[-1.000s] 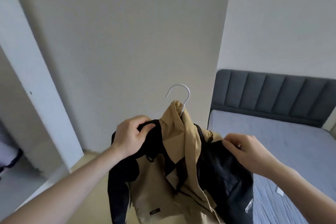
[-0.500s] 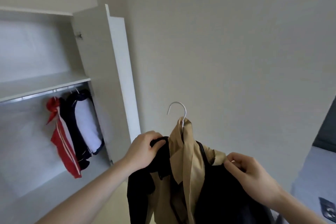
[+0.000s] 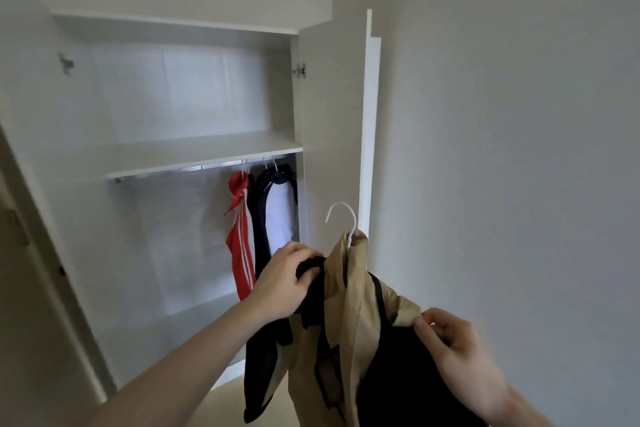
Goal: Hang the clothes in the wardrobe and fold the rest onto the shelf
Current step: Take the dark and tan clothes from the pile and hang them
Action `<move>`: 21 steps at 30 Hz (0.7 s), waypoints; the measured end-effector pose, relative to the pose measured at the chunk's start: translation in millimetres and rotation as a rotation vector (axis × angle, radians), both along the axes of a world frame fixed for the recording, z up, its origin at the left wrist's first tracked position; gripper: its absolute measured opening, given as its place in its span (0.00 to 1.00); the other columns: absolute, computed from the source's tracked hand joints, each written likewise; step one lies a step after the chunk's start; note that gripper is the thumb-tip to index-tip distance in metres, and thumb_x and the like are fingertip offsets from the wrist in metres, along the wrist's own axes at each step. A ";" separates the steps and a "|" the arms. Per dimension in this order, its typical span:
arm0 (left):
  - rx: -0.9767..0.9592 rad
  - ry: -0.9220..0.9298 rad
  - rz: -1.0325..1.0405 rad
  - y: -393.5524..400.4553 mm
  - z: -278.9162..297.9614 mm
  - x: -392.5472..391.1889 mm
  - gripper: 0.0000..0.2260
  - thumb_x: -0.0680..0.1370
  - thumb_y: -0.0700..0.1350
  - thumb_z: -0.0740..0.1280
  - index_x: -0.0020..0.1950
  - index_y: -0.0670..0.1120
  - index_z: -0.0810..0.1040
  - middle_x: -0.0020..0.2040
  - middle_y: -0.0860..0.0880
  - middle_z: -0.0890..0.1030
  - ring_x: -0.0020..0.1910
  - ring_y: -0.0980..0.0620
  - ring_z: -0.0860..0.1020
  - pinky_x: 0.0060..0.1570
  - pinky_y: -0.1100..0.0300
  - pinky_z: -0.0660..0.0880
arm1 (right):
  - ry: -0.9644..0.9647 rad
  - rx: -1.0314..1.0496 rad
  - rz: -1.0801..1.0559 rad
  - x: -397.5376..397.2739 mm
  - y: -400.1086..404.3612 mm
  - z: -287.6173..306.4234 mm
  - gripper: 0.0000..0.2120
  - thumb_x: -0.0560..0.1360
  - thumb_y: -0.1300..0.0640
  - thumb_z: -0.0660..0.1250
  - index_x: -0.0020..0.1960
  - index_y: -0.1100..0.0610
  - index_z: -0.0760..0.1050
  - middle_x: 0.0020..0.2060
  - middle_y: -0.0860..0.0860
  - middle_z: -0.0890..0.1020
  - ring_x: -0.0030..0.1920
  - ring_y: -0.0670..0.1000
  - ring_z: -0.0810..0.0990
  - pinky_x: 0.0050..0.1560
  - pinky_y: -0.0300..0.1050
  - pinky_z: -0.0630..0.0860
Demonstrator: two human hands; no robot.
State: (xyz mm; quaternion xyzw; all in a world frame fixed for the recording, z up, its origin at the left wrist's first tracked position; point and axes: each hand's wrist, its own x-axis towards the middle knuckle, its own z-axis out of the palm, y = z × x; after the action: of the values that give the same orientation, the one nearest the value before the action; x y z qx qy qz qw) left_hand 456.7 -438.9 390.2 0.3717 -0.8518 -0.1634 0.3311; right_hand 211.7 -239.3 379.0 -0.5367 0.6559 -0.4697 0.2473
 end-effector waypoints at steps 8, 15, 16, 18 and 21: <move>0.029 -0.031 0.211 -49.0 -3.5 54.8 0.19 0.82 0.48 0.66 0.73 0.54 0.73 0.66 0.60 0.72 0.64 0.62 0.69 0.64 0.71 0.63 | -0.130 0.043 0.143 34.8 -113.2 -10.2 0.12 0.80 0.51 0.67 0.39 0.52 0.78 0.26 0.48 0.77 0.29 0.44 0.71 0.34 0.39 0.67; 0.124 -0.038 0.309 -101.7 7.4 73.2 0.18 0.81 0.45 0.68 0.72 0.53 0.75 0.68 0.58 0.76 0.67 0.59 0.73 0.70 0.58 0.70 | -0.181 0.090 0.277 39.7 -207.0 -11.7 0.10 0.78 0.53 0.69 0.38 0.52 0.80 0.29 0.46 0.80 0.31 0.43 0.78 0.38 0.36 0.72; 0.138 -0.029 0.321 -109.9 9.7 74.5 0.18 0.81 0.45 0.68 0.71 0.53 0.76 0.67 0.59 0.76 0.66 0.60 0.74 0.70 0.59 0.71 | -0.174 0.095 0.293 40.7 -220.7 -10.0 0.10 0.79 0.53 0.68 0.39 0.51 0.81 0.30 0.45 0.82 0.32 0.41 0.79 0.38 0.35 0.72; 0.160 -0.009 0.348 -124.3 12.3 77.2 0.18 0.81 0.45 0.68 0.70 0.55 0.76 0.65 0.61 0.76 0.64 0.64 0.74 0.68 0.63 0.70 | -0.166 0.101 0.324 44.1 -246.9 -6.8 0.12 0.80 0.52 0.66 0.40 0.50 0.81 0.31 0.44 0.82 0.34 0.39 0.80 0.39 0.33 0.72; 0.178 -0.023 0.415 -142.3 10.5 85.3 0.17 0.81 0.46 0.68 0.70 0.56 0.75 0.65 0.62 0.75 0.63 0.65 0.73 0.64 0.69 0.67 | -0.180 0.137 0.370 54.7 -282.6 -7.1 0.13 0.82 0.51 0.63 0.43 0.50 0.82 0.35 0.45 0.84 0.40 0.42 0.83 0.41 0.31 0.74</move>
State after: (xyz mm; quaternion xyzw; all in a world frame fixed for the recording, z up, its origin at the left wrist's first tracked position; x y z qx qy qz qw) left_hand 542.0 -581.2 400.8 0.5686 -0.7430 -0.1618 0.3138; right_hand 266.4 -521.9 371.9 -0.5857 0.5518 -0.4165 0.4231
